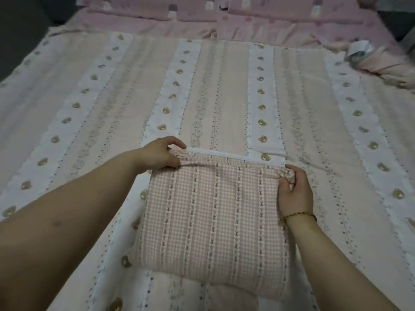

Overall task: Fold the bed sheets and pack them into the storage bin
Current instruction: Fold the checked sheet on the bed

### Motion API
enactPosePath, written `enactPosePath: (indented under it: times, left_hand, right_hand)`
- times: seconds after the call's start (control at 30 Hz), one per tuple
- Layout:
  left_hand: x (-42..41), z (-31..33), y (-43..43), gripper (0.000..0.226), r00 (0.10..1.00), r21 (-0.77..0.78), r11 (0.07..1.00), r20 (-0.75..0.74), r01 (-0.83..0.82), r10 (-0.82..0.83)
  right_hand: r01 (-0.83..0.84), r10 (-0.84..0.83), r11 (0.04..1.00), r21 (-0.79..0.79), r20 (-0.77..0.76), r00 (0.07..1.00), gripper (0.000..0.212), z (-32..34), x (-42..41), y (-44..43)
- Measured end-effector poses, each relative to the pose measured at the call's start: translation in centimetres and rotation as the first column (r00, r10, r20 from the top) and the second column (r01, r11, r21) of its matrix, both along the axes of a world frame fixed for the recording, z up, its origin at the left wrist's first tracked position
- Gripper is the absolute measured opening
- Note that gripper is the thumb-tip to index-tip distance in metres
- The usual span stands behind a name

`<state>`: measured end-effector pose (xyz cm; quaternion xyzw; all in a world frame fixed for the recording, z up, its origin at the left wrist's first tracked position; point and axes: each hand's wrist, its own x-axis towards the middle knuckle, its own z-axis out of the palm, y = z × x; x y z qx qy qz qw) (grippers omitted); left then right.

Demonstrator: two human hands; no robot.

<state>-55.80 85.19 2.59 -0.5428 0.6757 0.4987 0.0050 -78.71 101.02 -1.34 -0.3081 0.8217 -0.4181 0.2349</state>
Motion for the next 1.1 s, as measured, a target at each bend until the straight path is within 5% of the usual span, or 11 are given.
enactPosePath:
  times: [0.23, 0.43, 0.53, 0.67, 0.8, 1.1]
  left_hand:
    - [-3.0, -4.4, -5.6, 0.034, 0.994, -0.054, 0.997, -0.096, -0.06, 0.055]
    - [-3.6, -8.6, -4.5, 0.047, 0.97, -0.439, 0.867, -0.055, -0.237, 0.237]
    - [-2.9, -7.8, -0.9, 0.062, 0.972, -0.648, 0.756, 0.103, -0.094, 0.209]
    - [-2.7, -10.0, 4.4, 0.084, 0.938, -0.611, 0.775, 0.338, 0.157, 0.076]
    - [-3.4, -12.9, 3.6, 0.087, 0.902, -0.512, 0.848, 0.418, 0.138, 0.106]
    - [-4.8, -14.1, 2.0, 0.071, 0.84, -0.374, 0.912, 0.539, 0.171, 0.064]
  right_hand:
    - [0.141, -0.133, 0.985, 0.102, -0.083, 0.988, 0.034, -4.7, -2.0, -5.7]
    - [0.129, -0.059, 0.922, 0.365, -0.196, 0.979, 0.048, -8.6, -2.4, -7.8]
    - [0.122, 0.065, 0.879, 0.461, -0.369, 0.927, 0.052, -7.8, -2.2, -8.0]
    - [0.099, 0.162, 0.905, 0.415, -0.549, 0.82, 0.052, -6.4, 1.5, -8.5]
    - [-0.242, 0.53, 0.83, 0.502, -0.577, 0.621, 0.059, -9.7, 7.4, -7.1]
    - [-0.259, 0.563, 0.797, 0.545, -0.517, 0.644, 0.067, -12.4, 6.9, -8.7]
